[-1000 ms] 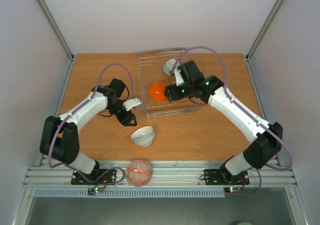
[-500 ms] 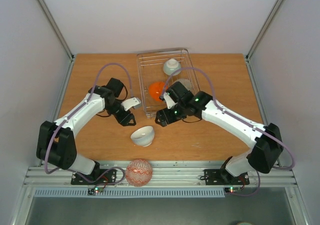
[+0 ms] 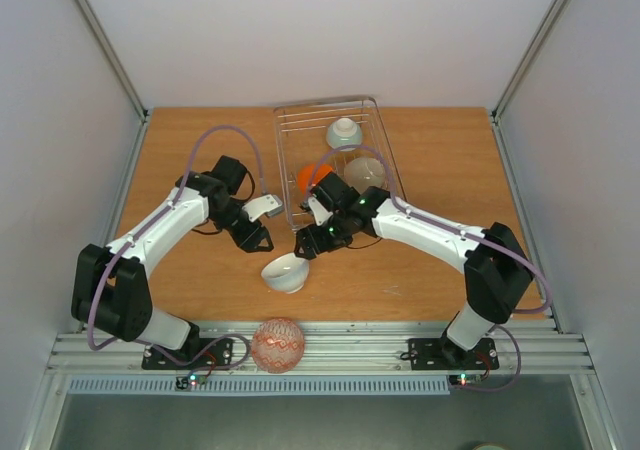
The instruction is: Load the bowls into the dish rack
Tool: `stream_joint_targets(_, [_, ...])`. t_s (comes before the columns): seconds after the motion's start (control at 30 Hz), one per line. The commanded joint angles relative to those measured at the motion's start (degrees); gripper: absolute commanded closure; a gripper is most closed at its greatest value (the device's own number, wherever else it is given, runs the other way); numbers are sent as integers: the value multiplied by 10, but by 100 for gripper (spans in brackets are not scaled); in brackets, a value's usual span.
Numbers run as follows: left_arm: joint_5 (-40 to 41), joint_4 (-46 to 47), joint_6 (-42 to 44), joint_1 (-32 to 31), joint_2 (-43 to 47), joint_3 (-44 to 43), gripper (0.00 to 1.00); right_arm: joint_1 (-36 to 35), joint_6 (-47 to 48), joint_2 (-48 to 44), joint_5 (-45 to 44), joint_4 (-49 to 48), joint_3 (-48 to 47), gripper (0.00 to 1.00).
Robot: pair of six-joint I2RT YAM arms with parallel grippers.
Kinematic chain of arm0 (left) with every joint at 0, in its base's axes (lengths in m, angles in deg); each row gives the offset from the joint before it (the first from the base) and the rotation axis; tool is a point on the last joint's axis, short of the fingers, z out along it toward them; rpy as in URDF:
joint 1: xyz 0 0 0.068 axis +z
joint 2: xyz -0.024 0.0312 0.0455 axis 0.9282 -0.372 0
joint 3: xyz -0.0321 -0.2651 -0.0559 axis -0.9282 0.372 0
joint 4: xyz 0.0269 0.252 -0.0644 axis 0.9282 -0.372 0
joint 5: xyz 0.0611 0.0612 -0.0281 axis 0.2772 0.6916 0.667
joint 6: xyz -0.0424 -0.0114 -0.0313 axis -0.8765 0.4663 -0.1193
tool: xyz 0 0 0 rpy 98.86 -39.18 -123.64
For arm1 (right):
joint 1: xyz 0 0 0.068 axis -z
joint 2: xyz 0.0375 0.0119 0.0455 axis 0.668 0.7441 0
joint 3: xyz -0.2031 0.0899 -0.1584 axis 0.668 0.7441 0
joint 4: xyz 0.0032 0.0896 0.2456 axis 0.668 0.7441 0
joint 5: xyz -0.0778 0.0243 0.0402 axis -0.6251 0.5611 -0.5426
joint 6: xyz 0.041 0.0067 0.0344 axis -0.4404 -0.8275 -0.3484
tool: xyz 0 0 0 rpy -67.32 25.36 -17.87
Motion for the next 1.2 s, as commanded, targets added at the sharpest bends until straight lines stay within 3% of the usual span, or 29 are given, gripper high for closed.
stream_joint_targets(0.0, [-20, 4, 0, 0, 7, 5, 51, -5, -16, 24, 14, -30, 5, 22])
stream_joint_targets(0.5, [-29, 3, 3, 0, 5, 6, 51, -24, -30, 59, 10, -46, 15, 27])
stream_joint_targets(1.03, [-26, 5, 3, 0, 7, 7, 50, -40, -36, 57, 7, -39, 37, 65])
stream_joint_targets(1.17, [-25, 6, 2, 0, 7, 7, 50, -41, -35, 55, 6, -39, 40, 80])
